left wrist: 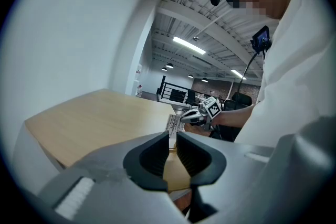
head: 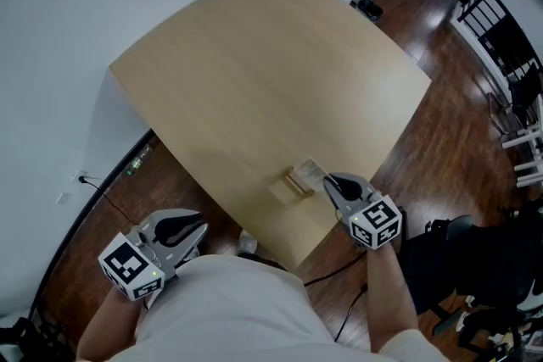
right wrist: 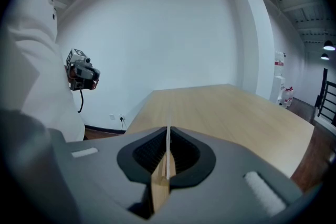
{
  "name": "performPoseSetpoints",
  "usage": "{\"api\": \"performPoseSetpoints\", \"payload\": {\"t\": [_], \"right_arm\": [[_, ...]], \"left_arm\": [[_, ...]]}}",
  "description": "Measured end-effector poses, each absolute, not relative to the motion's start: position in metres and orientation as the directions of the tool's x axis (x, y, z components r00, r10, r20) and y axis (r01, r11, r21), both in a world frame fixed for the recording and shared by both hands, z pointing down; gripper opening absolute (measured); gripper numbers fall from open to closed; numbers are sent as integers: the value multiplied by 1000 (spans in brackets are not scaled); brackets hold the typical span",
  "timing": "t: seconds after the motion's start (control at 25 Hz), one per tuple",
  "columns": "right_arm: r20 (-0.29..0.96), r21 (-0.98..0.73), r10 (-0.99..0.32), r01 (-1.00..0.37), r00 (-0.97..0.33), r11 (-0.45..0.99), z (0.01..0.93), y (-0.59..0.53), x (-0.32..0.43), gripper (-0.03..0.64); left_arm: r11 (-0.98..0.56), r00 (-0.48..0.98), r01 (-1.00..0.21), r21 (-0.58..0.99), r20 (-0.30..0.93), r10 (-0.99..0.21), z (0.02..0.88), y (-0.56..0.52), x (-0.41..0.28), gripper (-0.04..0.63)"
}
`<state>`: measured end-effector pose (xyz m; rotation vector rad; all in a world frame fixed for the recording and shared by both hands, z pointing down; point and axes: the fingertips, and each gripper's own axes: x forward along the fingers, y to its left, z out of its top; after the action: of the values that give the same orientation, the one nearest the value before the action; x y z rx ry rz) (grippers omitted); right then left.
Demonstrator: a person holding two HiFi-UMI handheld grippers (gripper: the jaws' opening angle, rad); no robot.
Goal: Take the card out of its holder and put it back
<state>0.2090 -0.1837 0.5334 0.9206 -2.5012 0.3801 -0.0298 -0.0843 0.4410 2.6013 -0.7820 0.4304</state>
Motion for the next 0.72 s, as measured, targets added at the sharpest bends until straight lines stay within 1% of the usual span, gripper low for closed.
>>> {"api": "performPoseSetpoints", "payload": {"t": [0.72], "right_arm": [[527,-113,-510,-651,-680,751,561,-184,205,21]], "left_arm": [[-771,797,-573,278,408,-445,443,-89,-27,49]]}}
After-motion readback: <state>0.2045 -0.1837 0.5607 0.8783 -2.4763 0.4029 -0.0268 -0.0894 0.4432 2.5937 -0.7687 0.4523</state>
